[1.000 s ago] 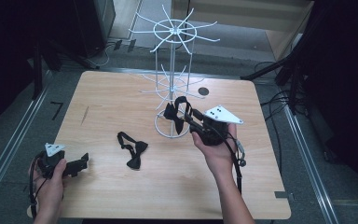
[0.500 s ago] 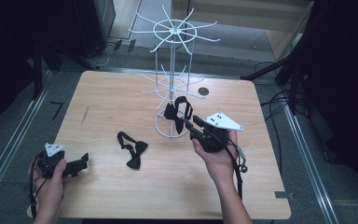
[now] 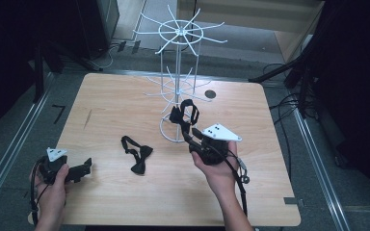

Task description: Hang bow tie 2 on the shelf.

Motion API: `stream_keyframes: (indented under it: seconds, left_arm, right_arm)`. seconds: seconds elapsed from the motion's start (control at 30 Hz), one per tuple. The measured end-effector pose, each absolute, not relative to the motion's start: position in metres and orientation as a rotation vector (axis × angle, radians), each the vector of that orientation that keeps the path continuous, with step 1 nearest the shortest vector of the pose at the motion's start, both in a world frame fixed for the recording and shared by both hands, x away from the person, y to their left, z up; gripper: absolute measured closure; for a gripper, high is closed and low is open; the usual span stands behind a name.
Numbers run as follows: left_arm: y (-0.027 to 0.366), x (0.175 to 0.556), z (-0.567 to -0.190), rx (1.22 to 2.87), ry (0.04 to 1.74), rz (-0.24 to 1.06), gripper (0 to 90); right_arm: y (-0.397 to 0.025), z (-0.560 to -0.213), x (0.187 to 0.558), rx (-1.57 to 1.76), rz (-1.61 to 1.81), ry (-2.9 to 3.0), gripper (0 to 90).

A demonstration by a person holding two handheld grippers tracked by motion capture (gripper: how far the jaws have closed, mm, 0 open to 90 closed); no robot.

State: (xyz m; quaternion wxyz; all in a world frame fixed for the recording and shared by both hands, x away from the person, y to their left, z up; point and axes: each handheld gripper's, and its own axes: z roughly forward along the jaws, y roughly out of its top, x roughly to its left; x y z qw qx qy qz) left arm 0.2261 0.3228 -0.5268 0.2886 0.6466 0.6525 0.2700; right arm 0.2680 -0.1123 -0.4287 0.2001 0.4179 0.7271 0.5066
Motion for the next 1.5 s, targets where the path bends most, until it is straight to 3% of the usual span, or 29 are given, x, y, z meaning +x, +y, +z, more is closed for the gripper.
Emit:
stream_keyframes:
  seconds: [1.5]
  left_arm:
    - [0.324, 0.226, -0.527, 1.703, 1.730, 0.721, 0.0]
  right_arm:
    - [-0.021, -0.484, 0.272, 1.134, 1.392, 2.239, 66.1]
